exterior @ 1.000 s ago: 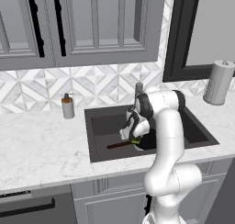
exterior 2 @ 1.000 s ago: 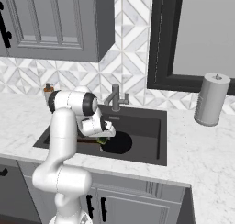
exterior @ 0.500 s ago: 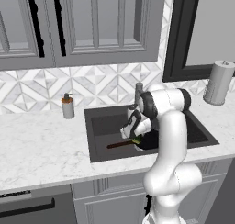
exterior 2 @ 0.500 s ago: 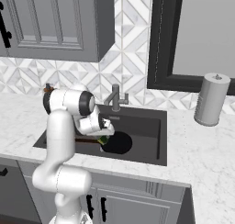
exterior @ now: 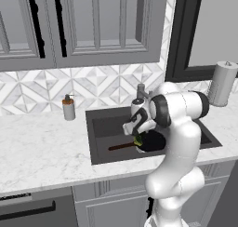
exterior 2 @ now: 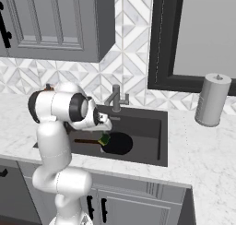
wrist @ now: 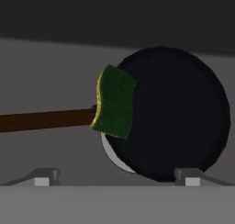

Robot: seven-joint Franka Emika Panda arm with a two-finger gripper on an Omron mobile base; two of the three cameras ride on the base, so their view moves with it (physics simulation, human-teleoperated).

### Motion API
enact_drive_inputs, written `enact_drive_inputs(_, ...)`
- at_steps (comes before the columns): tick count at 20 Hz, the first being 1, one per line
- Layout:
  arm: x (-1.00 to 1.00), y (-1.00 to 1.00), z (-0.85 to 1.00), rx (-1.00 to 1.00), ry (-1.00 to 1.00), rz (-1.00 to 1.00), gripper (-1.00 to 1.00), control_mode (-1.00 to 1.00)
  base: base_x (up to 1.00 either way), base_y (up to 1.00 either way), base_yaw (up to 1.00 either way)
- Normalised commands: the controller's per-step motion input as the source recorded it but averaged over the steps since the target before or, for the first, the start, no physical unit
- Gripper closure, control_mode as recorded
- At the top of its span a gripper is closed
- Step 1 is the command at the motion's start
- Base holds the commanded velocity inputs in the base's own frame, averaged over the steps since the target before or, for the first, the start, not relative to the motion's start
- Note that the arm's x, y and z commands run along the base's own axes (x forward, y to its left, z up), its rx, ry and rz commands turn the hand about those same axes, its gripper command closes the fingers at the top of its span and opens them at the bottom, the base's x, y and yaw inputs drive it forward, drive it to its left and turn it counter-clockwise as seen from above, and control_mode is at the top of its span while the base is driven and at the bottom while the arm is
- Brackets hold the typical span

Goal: Pick the pan and sponge and place them into the sink. Then turn on the water.

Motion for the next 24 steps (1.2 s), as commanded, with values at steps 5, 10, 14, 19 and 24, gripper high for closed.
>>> enact_drive_inputs(5, -0.08, 0.27, 0.49, 0.0, 0.0, 0.0, -1.0, -1.0, 0.0, 0.0, 0.0)
enact_drive_inputs(10, -0.13, 0.23, 0.48, 0.0, 0.0, 0.0, -1.0, -1.0, 0.0, 0.0, 0.0)
enact_drive_inputs(14, -0.5, 0.01, 0.49, 0.0, -0.01, 0.0, -1.0, -1.0, 0.0, 0.0, 0.0)
enact_drive_inputs(19, -0.78, -0.1, 0.48, 0.0, 0.0, 0.01, -1.0, -1.0, 0.0, 0.0, 0.0)
enact_drive_inputs(24, -0.66, -0.47, 0.44, 0.02, -0.01, 0.01, -1.0, -1.0, 0.0, 0.0, 0.0)
